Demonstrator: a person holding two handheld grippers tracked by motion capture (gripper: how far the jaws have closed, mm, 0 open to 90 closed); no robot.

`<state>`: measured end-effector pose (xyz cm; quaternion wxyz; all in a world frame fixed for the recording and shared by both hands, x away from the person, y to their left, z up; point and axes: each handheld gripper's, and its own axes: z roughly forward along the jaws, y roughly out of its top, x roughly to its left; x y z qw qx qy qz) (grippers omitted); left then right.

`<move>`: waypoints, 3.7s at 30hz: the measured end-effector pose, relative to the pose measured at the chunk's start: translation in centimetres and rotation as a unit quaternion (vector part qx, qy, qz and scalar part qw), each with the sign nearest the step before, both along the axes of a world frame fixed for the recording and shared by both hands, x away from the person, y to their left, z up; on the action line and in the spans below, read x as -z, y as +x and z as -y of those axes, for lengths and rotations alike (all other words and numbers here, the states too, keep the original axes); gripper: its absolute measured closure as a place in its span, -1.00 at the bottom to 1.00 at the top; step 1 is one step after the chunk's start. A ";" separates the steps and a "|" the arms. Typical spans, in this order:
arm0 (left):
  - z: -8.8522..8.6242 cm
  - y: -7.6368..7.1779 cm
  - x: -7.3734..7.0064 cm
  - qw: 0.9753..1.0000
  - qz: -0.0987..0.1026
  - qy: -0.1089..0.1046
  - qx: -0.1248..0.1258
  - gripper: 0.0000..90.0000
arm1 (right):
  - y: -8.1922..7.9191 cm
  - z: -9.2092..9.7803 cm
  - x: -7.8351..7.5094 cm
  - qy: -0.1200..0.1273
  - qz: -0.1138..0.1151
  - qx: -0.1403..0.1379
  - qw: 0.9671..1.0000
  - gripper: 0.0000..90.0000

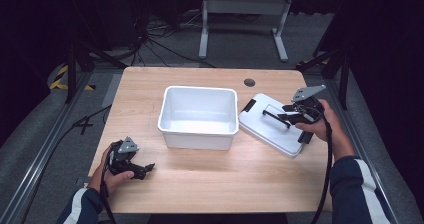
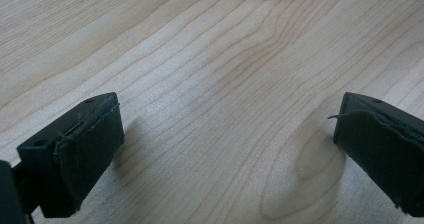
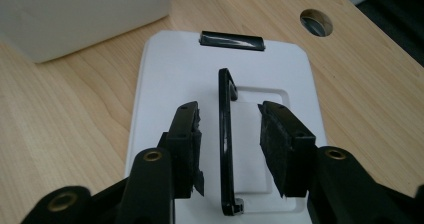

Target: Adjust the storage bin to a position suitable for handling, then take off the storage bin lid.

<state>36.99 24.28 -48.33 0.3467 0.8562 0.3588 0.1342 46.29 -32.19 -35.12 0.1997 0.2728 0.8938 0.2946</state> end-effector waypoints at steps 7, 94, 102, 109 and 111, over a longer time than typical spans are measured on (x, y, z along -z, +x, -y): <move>0.0 0.0 0.0 1.000 0.000 0.000 0.000 -1.00 | -1.0 -0.2 -0.3 0.003 0.000 0.001 1.000 0.21; 0.0 -0.1 0.0 1.000 -0.001 0.001 -0.001 -0.99 | -12.9 6.3 11.6 0.105 -0.014 0.078 0.991 -0.45; 0.0 -0.1 0.0 1.000 0.002 0.002 -0.004 -0.99 | -12.8 6.2 11.7 0.103 -0.014 0.085 0.991 -0.51; 0.0 -0.1 0.0 1.000 -0.002 0.001 -0.004 -1.00 | -12.8 6.2 11.7 0.102 -0.014 0.087 0.991 -0.55; 0.0 -0.1 0.0 1.000 -0.002 0.001 -0.005 -1.00 | -12.8 6.2 11.7 0.101 -0.015 0.091 0.991 -0.59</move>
